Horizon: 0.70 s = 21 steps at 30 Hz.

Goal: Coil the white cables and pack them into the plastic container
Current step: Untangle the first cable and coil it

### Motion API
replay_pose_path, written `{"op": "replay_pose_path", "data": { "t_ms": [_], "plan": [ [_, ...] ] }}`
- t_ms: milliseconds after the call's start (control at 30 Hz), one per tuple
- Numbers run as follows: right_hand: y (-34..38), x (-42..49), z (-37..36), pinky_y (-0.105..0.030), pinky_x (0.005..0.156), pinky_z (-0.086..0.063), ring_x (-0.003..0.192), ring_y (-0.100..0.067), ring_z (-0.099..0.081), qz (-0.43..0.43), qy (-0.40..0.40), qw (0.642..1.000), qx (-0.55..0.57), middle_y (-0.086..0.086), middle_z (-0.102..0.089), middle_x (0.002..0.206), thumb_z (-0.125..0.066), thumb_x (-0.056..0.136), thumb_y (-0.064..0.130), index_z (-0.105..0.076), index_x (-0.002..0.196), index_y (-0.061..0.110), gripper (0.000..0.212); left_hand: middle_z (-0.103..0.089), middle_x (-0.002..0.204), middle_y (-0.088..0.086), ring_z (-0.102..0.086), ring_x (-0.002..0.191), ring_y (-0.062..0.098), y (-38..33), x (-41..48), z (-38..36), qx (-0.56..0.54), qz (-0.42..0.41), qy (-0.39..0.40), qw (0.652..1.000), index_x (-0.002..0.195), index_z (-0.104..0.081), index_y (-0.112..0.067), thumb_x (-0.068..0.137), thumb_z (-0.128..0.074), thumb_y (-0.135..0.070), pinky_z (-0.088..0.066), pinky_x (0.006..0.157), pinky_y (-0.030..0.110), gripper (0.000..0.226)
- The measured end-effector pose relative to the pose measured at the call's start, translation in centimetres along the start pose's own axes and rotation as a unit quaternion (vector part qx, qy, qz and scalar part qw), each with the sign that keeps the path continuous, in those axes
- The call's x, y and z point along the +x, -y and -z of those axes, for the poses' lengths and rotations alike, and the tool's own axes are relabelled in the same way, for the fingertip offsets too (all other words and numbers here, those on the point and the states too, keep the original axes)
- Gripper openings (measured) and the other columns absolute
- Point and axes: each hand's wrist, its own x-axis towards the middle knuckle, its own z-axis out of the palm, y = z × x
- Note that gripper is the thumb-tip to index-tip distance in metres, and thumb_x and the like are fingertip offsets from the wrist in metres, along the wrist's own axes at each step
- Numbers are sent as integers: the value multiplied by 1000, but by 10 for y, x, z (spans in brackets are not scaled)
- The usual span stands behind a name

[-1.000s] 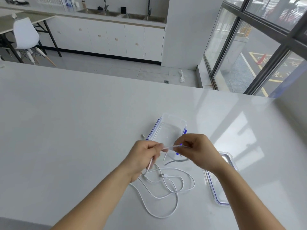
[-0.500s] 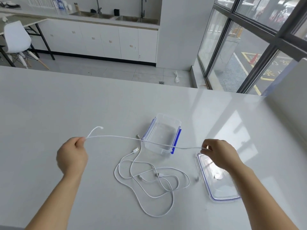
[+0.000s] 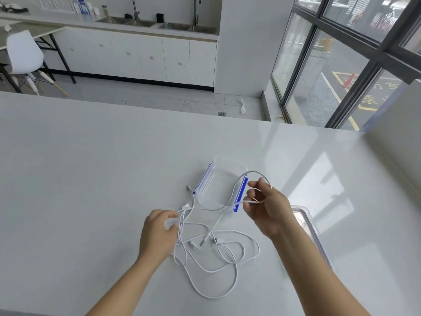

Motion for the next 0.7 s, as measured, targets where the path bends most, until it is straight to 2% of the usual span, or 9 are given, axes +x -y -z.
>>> {"op": "replay_pose_path", "data": {
  "t_ms": [67,100,167,233,367,467,600,667,700],
  "plan": [
    [-4,-1,-5,-26,49,-57,46,-15,-57,0,-18,994,106,-4,-56,57,-46,108,28,-64,86,6,36,-73,74,-8,-65,70,5,-10,-16,4,-57,7,18,998,66,-74,-29,75,-66,1,-47,63,21,33],
    [-8,-1,-8,-27,50,-59,46,-16,-58,-1,-24,990,139,-4,-56,58,-45,108,28,-63,86,5,36,-75,70,-4,-65,63,5,-16,-24,3,-103,22,69,992,65,-76,-27,72,-66,-4,-47,60,20,27],
    [-19,-3,-12,-28,52,-61,49,-17,-60,-7,-27,986,164,-5,-57,58,-46,108,27,-62,84,4,37,-79,86,5,-71,79,11,-33,-39,-2,-208,42,211,954,91,-80,-26,71,-70,-20,-52,68,16,22],
    [-33,-7,-15,-29,54,-62,51,-18,-61,-17,-21,986,163,-5,-58,57,-48,107,26,-62,83,4,36,-78,108,4,-73,102,13,-51,-39,-15,-295,61,278,912,117,-69,-24,82,-74,-43,-55,85,21,40],
    [-61,-19,-7,-31,58,-63,56,-19,-66,-29,9,991,129,-8,-60,63,-48,107,24,-63,86,3,33,-79,105,14,-75,101,26,-85,-20,-29,-521,201,198,806,115,-64,-8,99,-50,-48,-55,94,41,46],
    [-76,-27,8,-31,56,-62,56,-21,-67,-47,-13,996,81,-11,-64,65,-52,105,20,-64,96,-1,26,-77,78,8,-74,82,25,-96,-6,-23,-620,260,151,725,109,-65,-5,101,-52,-37,-56,87,42,35],
    [-86,-34,28,-41,70,-64,80,-26,-71,25,-82,995,-50,-15,-66,105,-72,93,19,-60,117,5,30,-40,56,-2,-44,49,12,-102,-5,-9,-636,208,151,728,100,-64,-7,104,-49,-30,-59,67,35,28],
    [-85,-39,33,-50,95,-56,111,-25,-63,213,-172,922,-274,-9,-54,133,-78,89,20,-54,130,17,48,-38,57,-1,-43,49,14,-104,-12,-5,-615,170,153,754,101,-65,-4,104,-46,-29,-59,62,34,31],
    [-84,-42,33,-49,106,-48,124,-25,-55,342,-173,839,-387,-8,-50,140,-77,89,23,-53,135,16,53,-40,57,1,-47,50,15,-106,-15,-4,-609,152,157,762,102,-66,-3,104,-46,-27,-59,63,36,31]
  ]
}}
